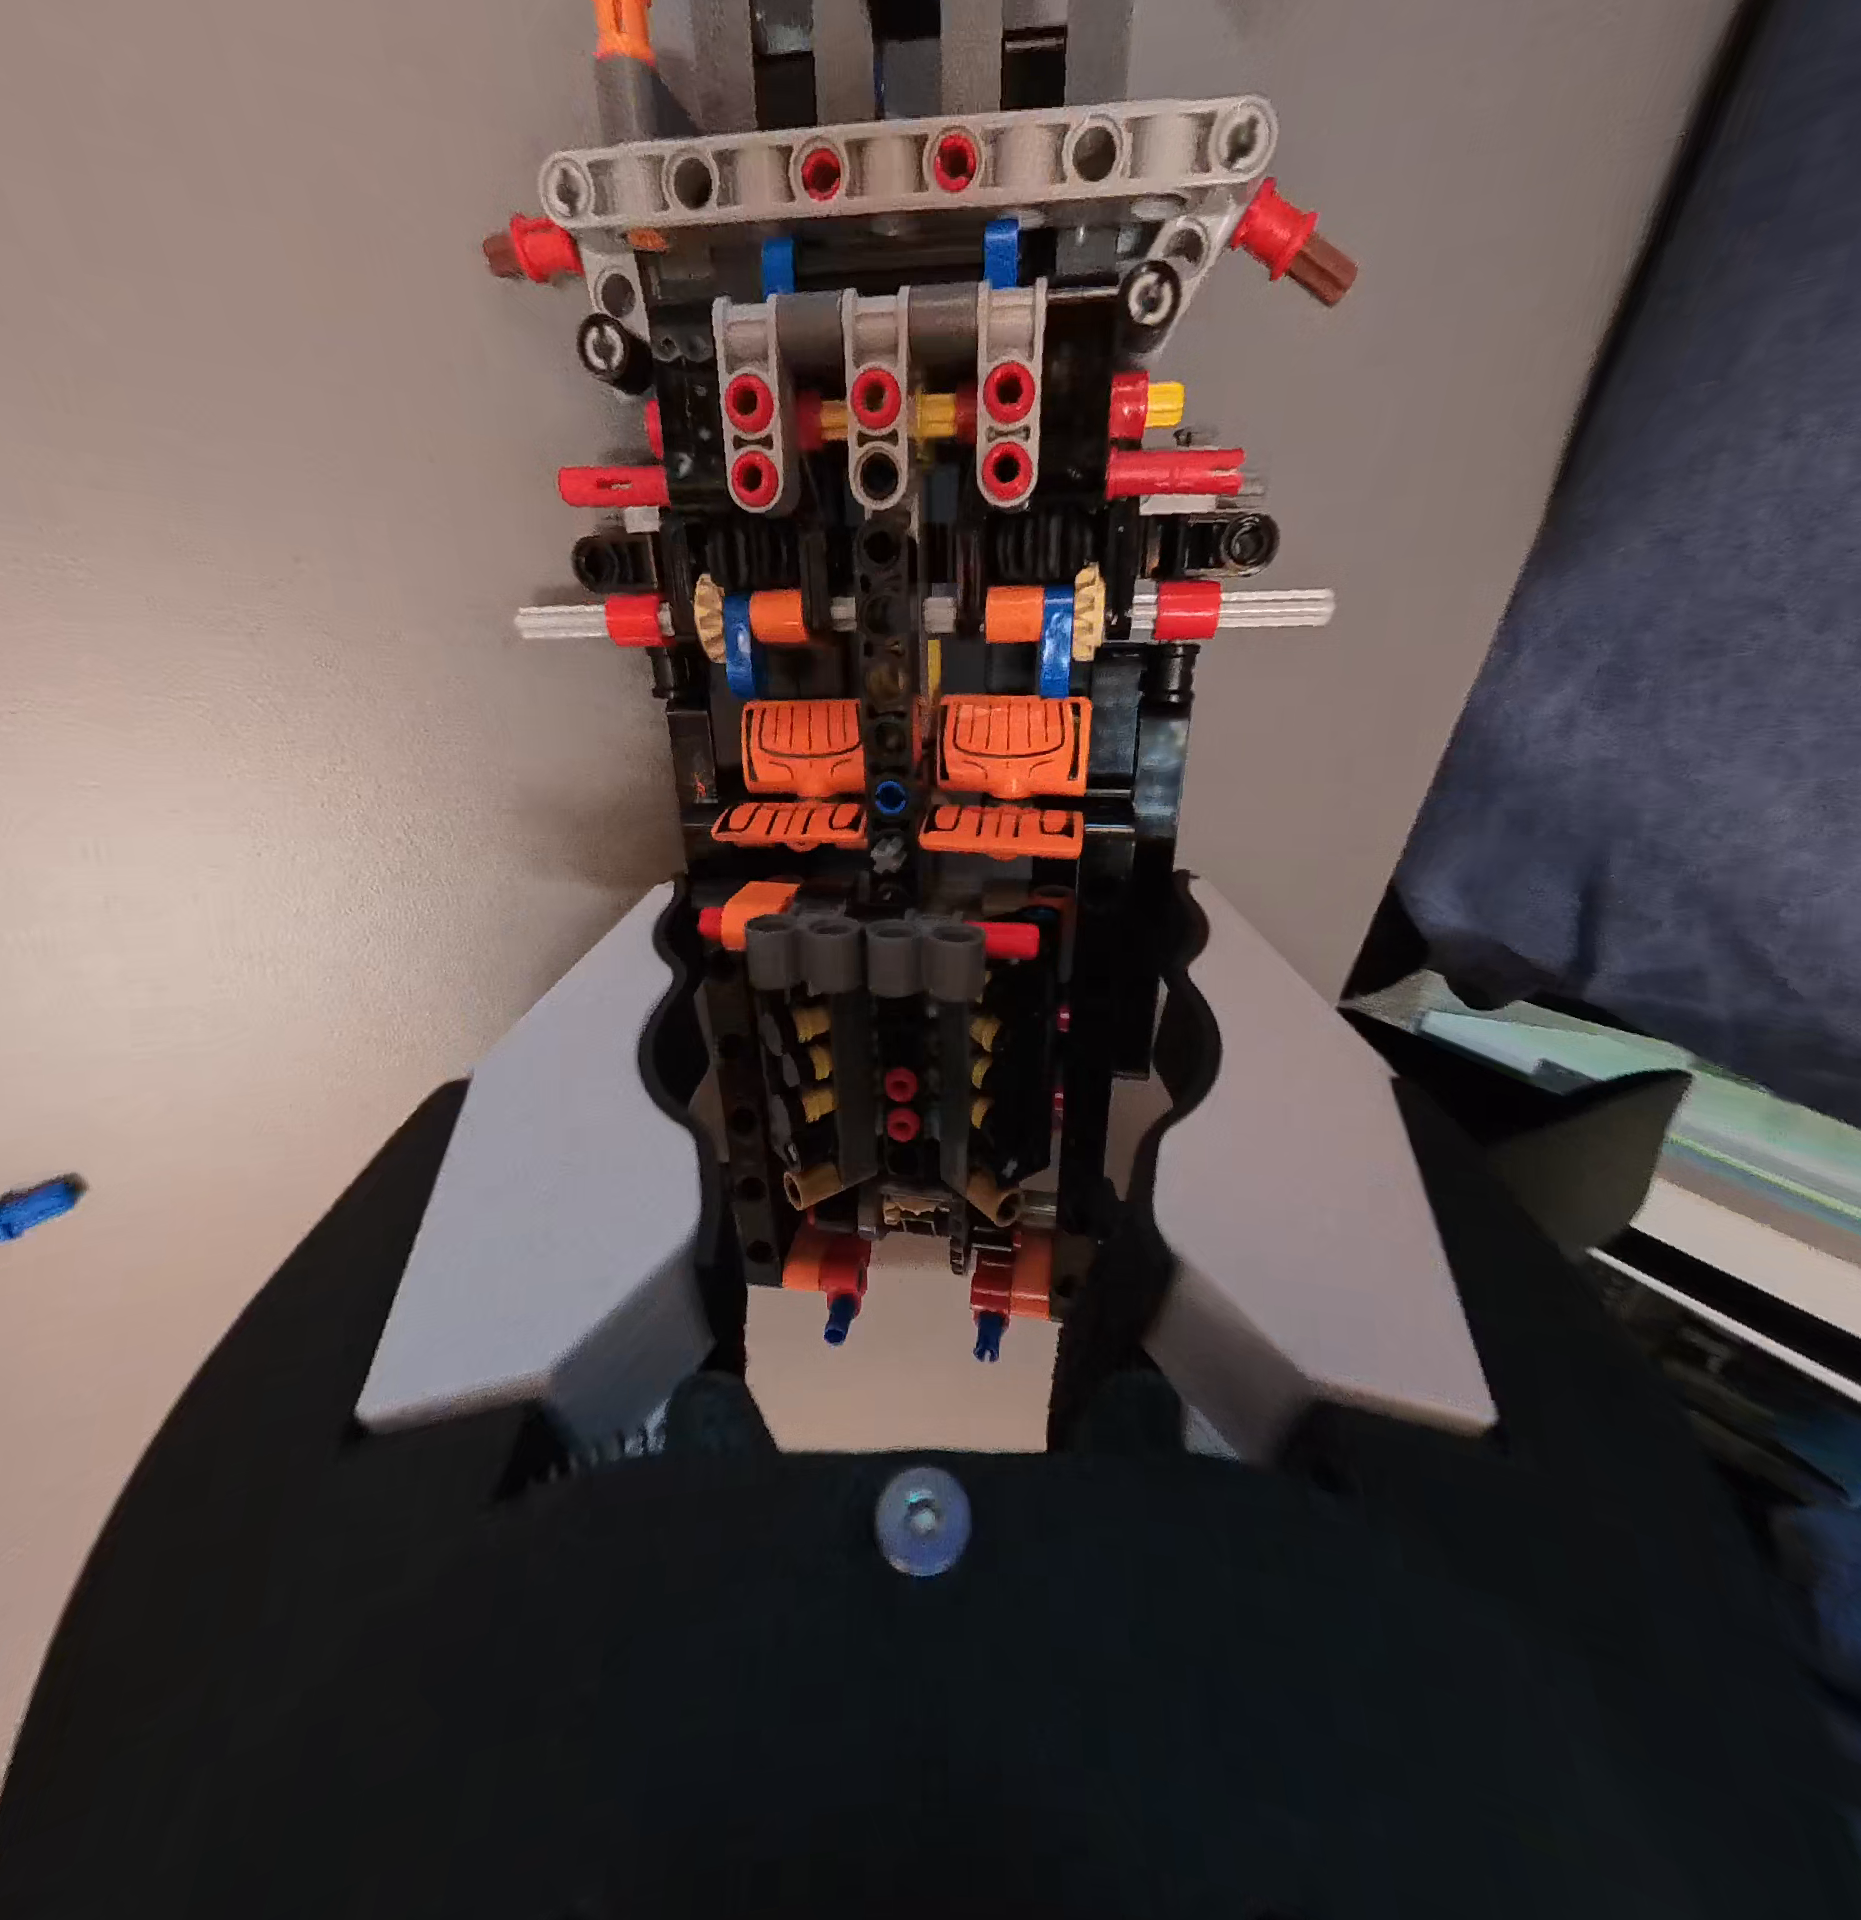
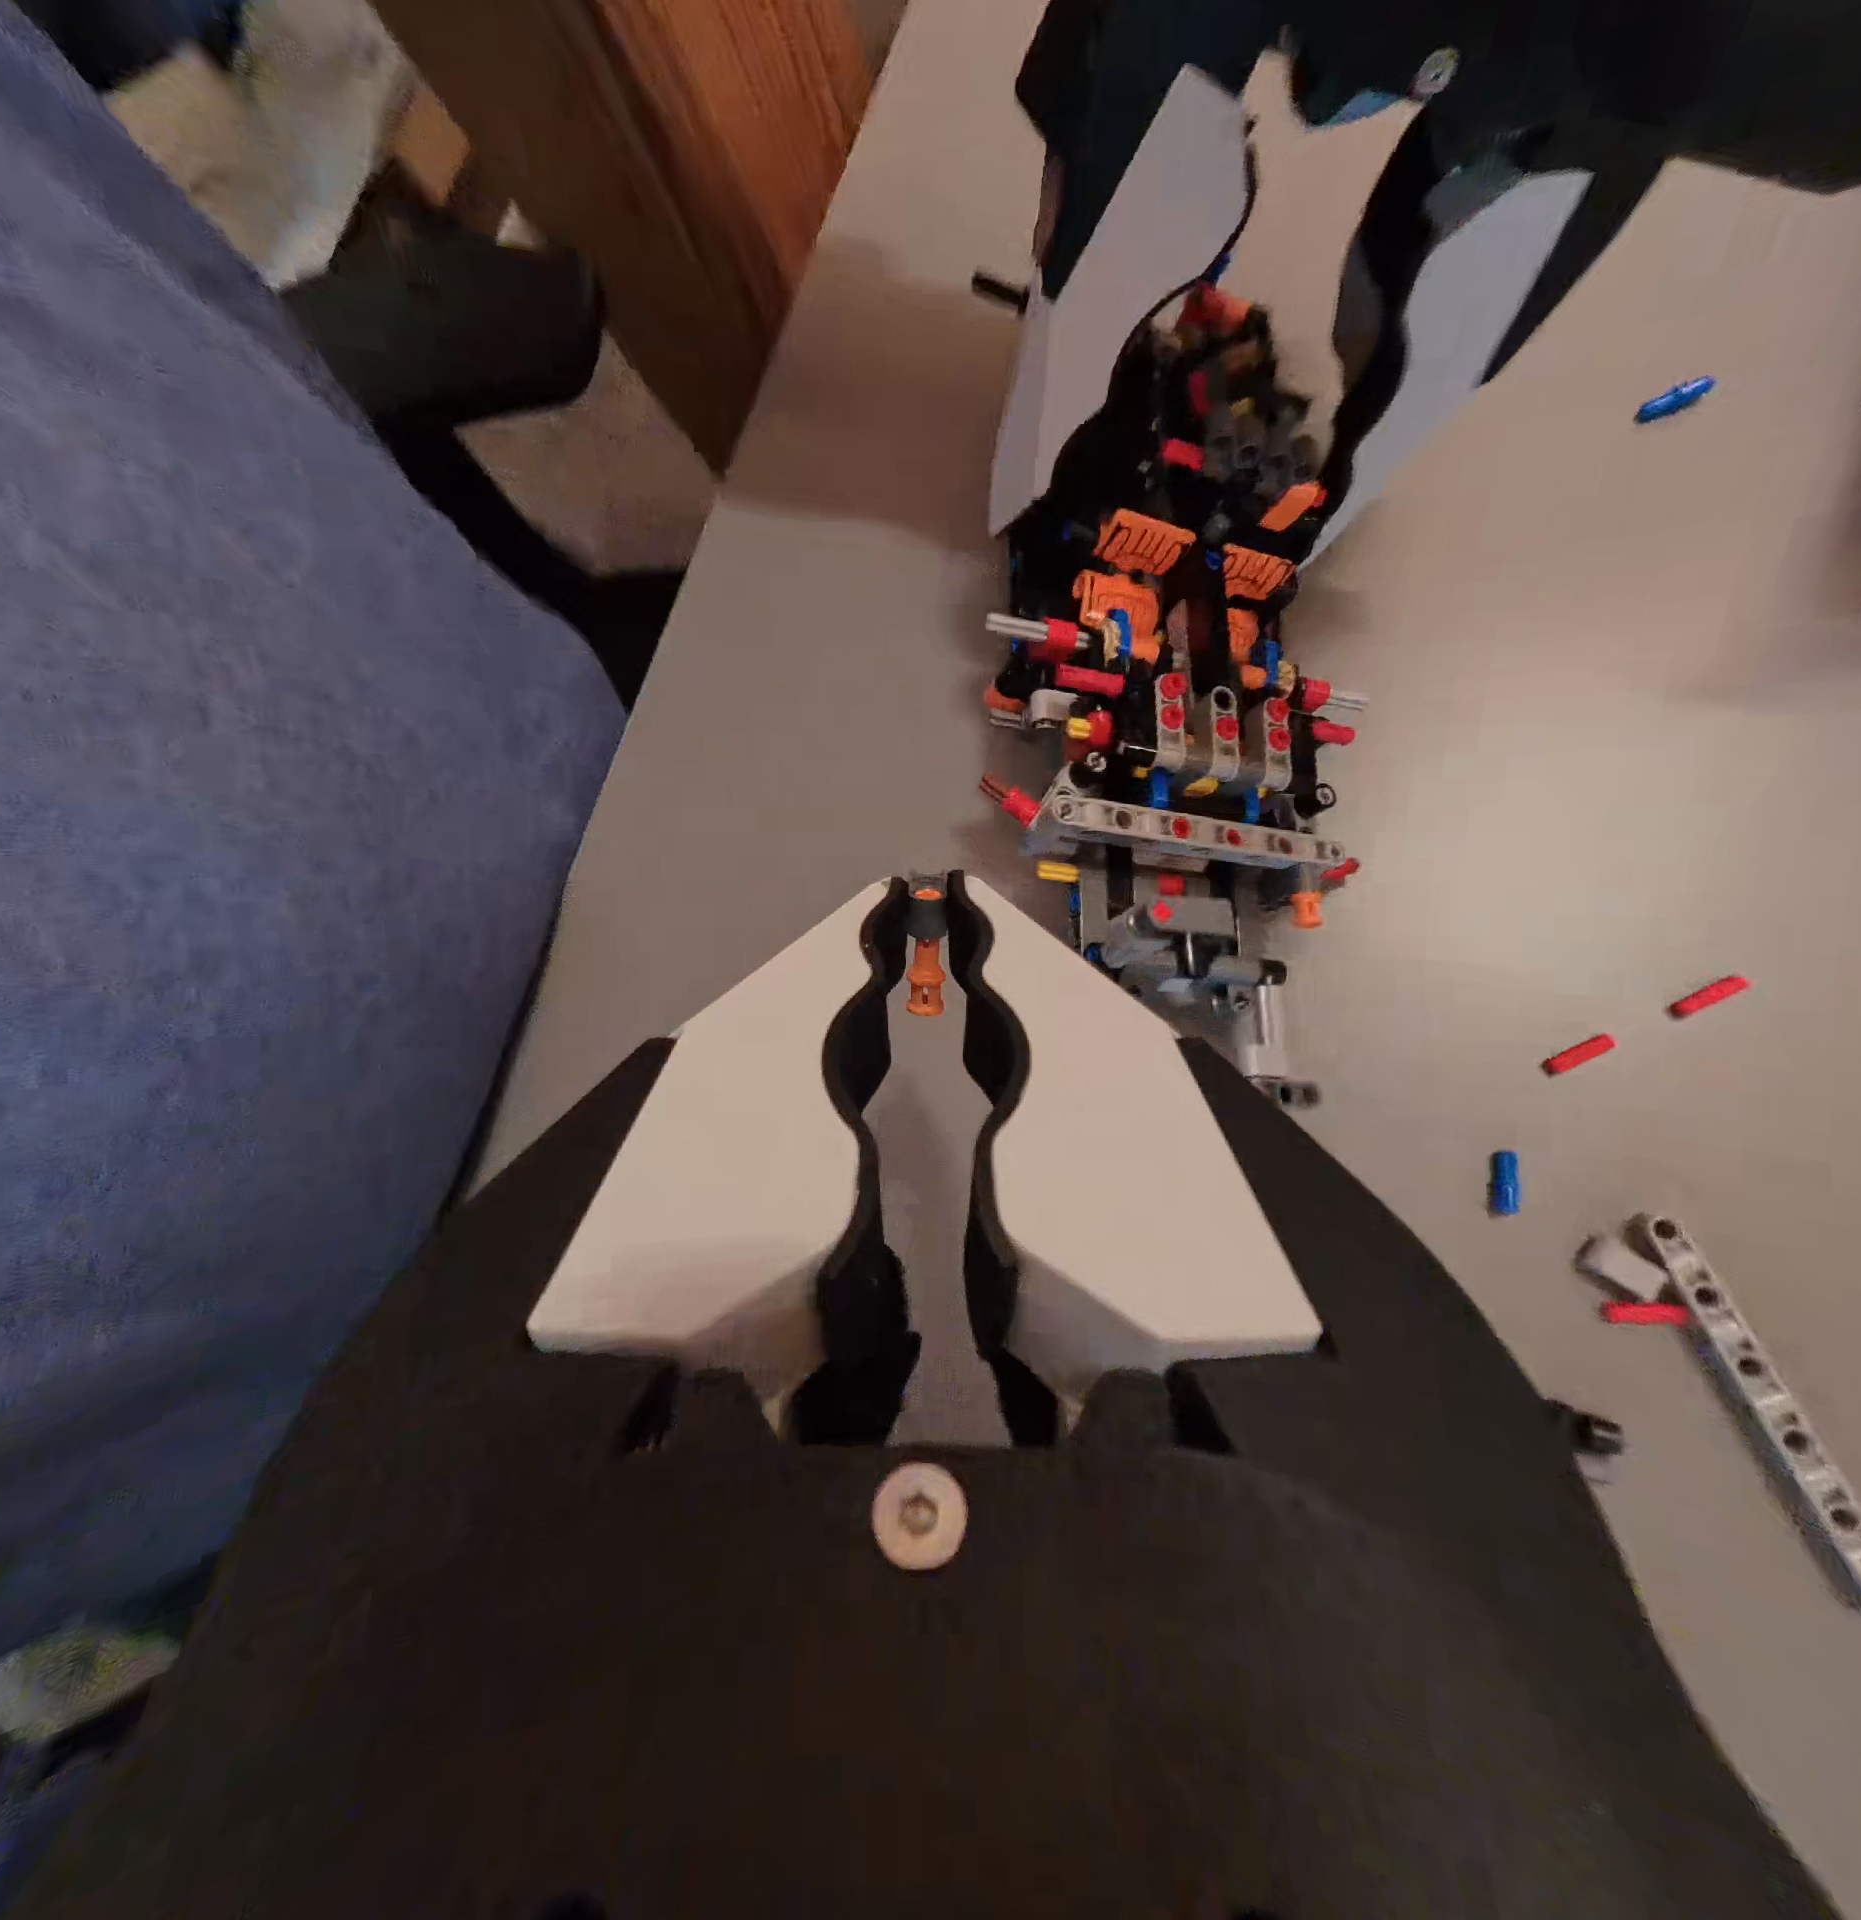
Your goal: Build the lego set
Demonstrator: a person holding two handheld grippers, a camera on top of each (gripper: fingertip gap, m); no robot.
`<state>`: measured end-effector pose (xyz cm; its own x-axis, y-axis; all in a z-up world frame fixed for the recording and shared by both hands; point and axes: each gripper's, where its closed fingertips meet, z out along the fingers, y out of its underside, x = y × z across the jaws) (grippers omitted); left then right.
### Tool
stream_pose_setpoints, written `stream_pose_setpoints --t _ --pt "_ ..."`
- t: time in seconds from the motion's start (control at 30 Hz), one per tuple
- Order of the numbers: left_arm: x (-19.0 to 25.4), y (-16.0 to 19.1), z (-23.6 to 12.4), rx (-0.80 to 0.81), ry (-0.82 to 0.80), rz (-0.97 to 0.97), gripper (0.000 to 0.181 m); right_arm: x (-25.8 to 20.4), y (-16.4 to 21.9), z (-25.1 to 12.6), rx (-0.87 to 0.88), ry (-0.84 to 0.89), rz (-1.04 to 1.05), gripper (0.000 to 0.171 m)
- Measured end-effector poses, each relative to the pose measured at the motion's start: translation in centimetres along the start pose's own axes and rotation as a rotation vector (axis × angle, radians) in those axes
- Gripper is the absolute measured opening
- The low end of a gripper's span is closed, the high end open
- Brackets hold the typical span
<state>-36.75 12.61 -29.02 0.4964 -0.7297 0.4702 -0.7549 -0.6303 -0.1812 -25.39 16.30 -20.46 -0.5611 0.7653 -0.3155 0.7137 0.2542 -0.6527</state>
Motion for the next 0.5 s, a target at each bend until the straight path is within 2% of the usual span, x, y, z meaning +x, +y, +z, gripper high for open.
stream_pose_setpoints --t 0.13,0.3,0.5 --pt "0.0 0.0 -0.3 -0.016 0.069 0.014 0.086 1.4 0.9 1.4 -0.216 -0.083 0.022 0.005" --pt "0.0 -0.1 -0.5 -0.051 0.111 0.036 0.086 2.0 1.2 3.0 -0.304 -0.121 0.046 0.005" --pt "-0.2 -0.1 -0.8 -0.045 0.172 0.043 0.087 2.5 1.3 3.8 -0.356 -0.079 0.064 0.005"
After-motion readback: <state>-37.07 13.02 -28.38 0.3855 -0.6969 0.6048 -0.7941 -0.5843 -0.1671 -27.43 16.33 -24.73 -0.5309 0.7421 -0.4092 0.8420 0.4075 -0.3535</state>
